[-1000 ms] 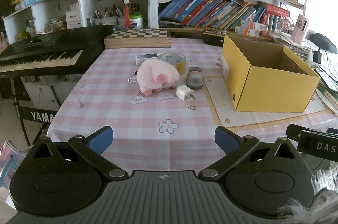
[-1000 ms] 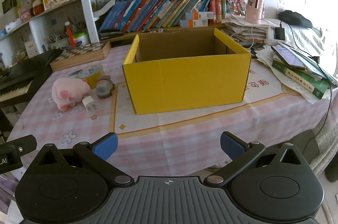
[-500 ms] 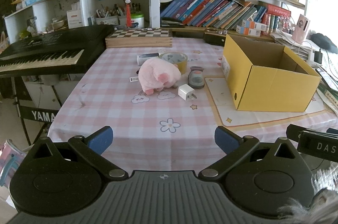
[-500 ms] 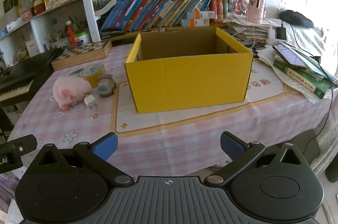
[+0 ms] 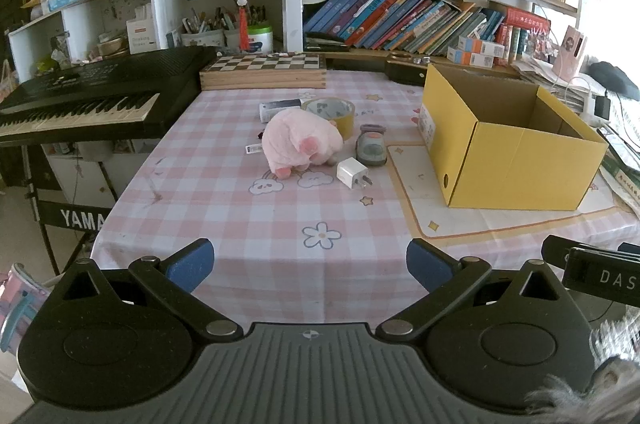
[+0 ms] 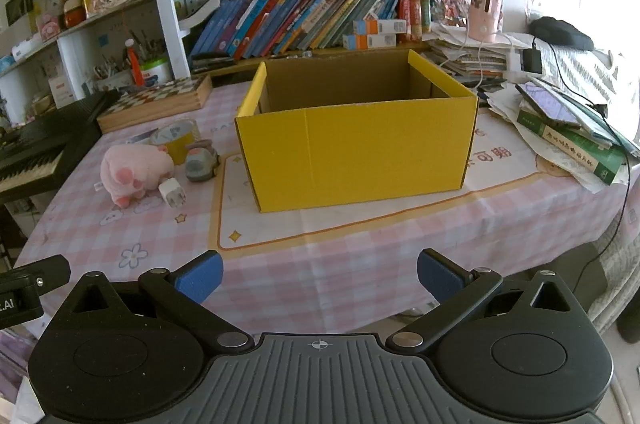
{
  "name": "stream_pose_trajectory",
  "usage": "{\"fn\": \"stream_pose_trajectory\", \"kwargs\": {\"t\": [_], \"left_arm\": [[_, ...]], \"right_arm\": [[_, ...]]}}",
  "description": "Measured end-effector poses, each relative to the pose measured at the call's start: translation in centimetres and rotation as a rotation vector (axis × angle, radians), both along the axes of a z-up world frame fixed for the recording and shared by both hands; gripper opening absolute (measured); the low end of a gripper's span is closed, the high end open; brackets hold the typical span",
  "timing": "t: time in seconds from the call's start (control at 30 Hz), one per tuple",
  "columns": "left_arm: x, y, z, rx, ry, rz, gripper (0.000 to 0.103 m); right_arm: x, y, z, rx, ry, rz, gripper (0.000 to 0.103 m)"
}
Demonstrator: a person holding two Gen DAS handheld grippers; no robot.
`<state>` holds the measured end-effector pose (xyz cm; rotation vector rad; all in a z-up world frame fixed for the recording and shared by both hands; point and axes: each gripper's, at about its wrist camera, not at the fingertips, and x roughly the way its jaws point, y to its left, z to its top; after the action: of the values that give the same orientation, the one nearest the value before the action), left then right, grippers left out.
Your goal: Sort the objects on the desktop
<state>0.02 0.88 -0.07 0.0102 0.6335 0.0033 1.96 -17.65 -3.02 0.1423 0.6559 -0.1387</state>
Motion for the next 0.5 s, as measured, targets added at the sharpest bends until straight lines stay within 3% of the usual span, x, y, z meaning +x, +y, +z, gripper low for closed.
{"fn": "stream_pose_trajectory", "kwargs": {"t": [0.5], "left_arm": [[-0.22,0.00,-0.28,0.001,0.001,-0.001,0.103]], "right_arm": [[-0.07,-0.04,-0.06,0.001,0.001,-0.001,0.103]]}}
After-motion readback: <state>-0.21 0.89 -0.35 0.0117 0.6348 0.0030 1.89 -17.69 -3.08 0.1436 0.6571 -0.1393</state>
